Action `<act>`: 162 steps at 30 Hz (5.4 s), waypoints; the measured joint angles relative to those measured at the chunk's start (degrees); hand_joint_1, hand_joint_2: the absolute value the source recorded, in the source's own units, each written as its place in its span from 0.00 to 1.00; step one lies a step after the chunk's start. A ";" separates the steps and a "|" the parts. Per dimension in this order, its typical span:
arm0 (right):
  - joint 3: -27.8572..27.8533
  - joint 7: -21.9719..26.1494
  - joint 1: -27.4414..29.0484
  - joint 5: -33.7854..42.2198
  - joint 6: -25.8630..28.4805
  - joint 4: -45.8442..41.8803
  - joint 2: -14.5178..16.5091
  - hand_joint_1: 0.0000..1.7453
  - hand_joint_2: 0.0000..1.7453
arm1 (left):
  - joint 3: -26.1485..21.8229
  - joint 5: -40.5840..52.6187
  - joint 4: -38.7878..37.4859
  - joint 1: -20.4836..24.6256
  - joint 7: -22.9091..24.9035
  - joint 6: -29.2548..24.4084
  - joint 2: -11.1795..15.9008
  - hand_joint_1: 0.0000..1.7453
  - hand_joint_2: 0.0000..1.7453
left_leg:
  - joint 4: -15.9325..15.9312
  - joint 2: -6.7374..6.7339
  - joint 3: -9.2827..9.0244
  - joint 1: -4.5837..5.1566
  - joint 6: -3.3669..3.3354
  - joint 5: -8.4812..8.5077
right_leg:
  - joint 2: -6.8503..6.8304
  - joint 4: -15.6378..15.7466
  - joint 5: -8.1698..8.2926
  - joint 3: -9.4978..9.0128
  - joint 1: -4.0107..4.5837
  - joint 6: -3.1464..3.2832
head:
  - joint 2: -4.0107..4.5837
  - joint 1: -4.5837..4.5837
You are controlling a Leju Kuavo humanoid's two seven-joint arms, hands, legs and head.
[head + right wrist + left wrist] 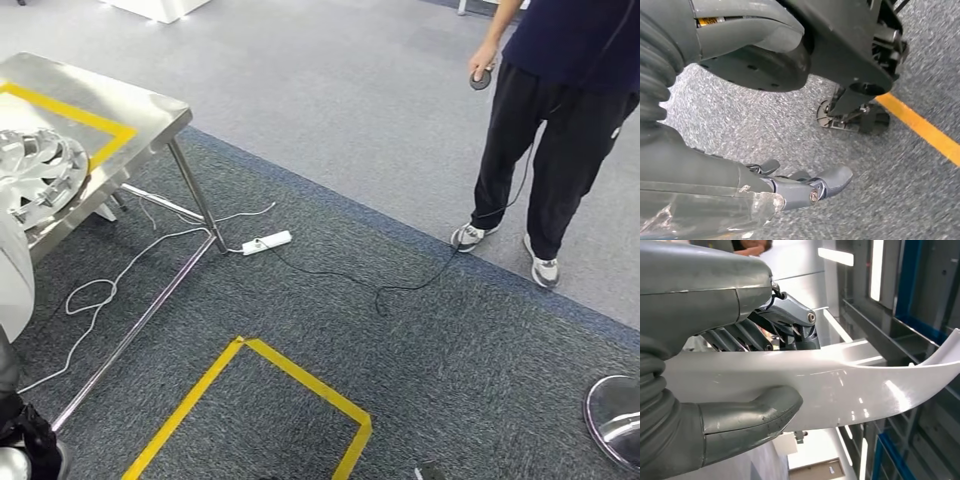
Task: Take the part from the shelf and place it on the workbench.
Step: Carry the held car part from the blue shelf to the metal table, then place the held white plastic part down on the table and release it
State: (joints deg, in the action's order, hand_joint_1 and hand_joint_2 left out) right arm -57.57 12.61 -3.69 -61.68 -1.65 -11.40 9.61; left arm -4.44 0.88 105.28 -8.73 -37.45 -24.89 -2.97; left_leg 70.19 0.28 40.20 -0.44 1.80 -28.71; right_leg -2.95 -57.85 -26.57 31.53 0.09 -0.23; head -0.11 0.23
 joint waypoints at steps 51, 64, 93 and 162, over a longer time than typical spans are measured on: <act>-1.28 0.08 -0.13 0.51 -0.06 0.10 0.16 0.00 1.00 | 1.12 -1.04 -0.11 0.58 4.70 0.80 1.65 1.00 1.00 | -13.28 4.51 -6.24 0.00 -1.20 5.08 | 5.59 -0.50 -0.17 0.54 -0.35 -1.94 | 0.00 -0.88; -1.44 0.40 -0.03 0.44 -0.03 0.10 0.27 0.00 1.00 | 1.16 -3.97 -0.57 1.27 5.71 1.82 2.15 1.00 1.00 | -3.80 -0.40 -2.37 -0.03 0.30 1.56 | 0.81 0.02 0.54 0.69 -0.47 -0.31 | 0.00 -0.23; -1.73 -0.08 -0.11 -0.06 0.09 0.10 0.27 0.00 1.00 | 1.10 -3.31 -0.68 1.38 3.05 0.56 1.66 1.00 1.00 | -14.27 0.95 -7.10 0.11 -1.33 5.03 | 3.62 -0.28 0.57 1.27 -0.04 -1.63 | 0.00 -0.93; -1.95 0.58 -0.23 -0.70 -0.34 0.31 0.27 0.00 1.00 | 1.16 3.86 -0.70 0.25 1.95 3.08 2.38 1.00 1.00 | -10.83 0.63 -6.78 -0.26 -0.18 1.72 | 3.52 -0.73 0.51 1.44 -1.16 -1.15 | 0.00 -1.08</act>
State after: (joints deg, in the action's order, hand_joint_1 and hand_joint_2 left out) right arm -59.52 13.19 -3.92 -62.38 -1.99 -11.10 9.88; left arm -3.28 4.74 104.59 -8.47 -35.50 -21.81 -0.60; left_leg 59.36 0.91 33.42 -0.69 1.63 -26.99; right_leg 0.57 -58.58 -26.05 32.96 -1.08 -1.38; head -0.11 -0.84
